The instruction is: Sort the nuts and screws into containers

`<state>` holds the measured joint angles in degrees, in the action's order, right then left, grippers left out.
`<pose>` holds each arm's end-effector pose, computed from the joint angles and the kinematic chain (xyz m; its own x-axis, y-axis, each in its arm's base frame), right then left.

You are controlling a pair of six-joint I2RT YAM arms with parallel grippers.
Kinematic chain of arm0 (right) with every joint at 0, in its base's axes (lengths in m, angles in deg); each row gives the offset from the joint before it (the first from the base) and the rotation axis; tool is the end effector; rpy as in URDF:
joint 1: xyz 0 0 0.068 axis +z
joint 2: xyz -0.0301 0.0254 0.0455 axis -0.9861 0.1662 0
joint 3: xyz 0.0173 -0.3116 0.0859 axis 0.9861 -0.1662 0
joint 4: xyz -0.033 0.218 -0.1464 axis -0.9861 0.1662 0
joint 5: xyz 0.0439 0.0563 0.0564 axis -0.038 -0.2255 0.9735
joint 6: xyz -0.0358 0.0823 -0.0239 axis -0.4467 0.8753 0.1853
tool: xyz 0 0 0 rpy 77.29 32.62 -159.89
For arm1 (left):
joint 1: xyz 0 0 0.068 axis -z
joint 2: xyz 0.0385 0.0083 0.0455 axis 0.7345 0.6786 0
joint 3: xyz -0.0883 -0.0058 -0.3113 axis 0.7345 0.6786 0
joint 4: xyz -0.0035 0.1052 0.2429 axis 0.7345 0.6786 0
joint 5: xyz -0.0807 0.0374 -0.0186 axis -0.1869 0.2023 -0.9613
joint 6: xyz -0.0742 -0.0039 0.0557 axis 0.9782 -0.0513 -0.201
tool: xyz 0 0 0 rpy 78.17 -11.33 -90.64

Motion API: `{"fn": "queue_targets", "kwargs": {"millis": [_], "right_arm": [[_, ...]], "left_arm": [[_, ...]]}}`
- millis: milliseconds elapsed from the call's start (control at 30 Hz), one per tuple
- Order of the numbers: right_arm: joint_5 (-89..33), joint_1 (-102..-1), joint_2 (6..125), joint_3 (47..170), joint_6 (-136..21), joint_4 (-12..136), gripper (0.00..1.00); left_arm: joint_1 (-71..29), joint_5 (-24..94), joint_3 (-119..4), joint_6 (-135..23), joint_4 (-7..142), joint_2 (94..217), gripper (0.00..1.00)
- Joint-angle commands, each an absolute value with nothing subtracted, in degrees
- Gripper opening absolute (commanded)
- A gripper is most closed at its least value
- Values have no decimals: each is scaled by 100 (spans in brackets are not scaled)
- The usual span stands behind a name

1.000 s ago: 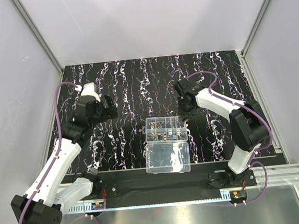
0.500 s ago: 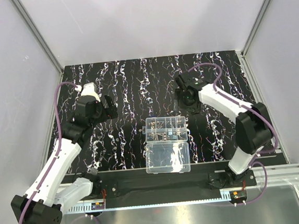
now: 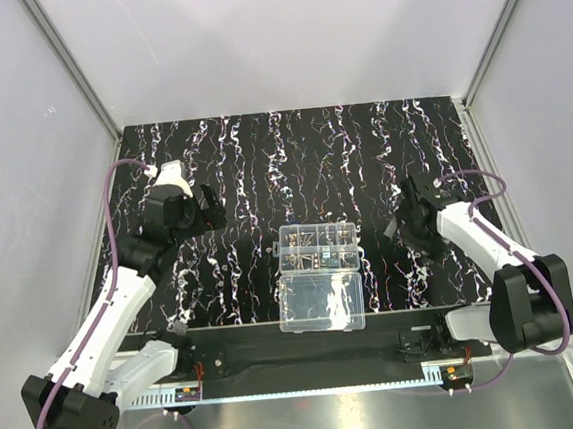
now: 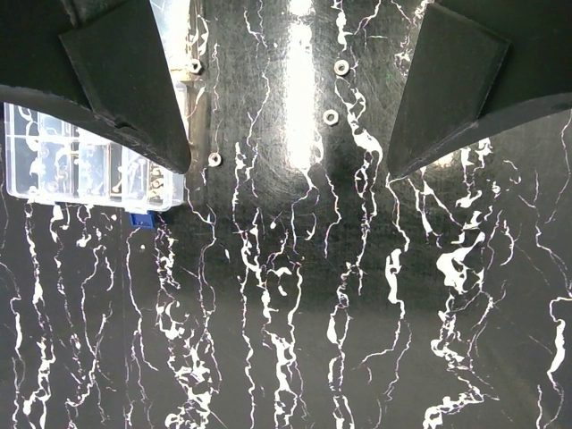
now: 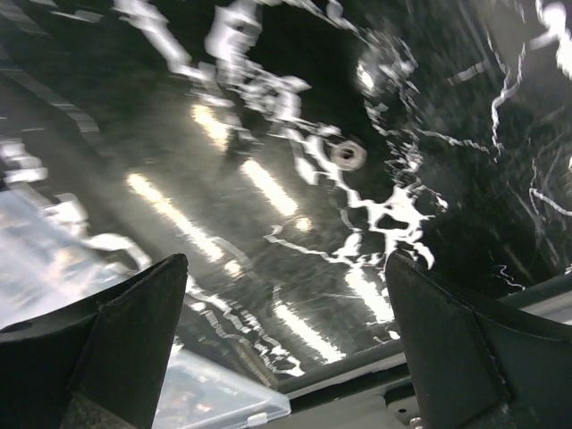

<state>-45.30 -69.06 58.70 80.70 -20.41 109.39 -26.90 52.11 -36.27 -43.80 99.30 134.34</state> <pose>0.2254 0.0313 0.2104 -0.7817 0.5438 -0.3054 0.5489 0.8323 0.0770 0.2096 -0.0638 0.3296 -0.5612 -0.2126 -0.7999 -0.0028 0.9669 -0.2550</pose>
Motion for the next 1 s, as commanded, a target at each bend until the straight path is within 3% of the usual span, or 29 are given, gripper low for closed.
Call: {"fn": "queue_targets", "kwargs": {"millis": [0, 200, 367, 833, 967], "right_arm": [[-4537, -6962, 5816, 7665, -1588, 10458, 100], [-4624, -6980, 5904, 7313, -1623, 10026, 83], [-4729, -7076, 5974, 7250, -1728, 9735, 77], [-4580, -7647, 6589, 7585, -2115, 9515, 77], [-4484, -7674, 6783, 7576, -2150, 9436, 70]], "left_arm": [[-2731, 5060, -3627, -4380, 9607, 13436, 99], [-2731, 5140, -3635, -4388, 9624, 13471, 99], [-2731, 5192, -3653, -4415, 9642, 13532, 99], [-2819, 5377, -3679, -4450, 9528, 13840, 99], [-2863, 5324, -3750, -4459, 9501, 13998, 99]]}}
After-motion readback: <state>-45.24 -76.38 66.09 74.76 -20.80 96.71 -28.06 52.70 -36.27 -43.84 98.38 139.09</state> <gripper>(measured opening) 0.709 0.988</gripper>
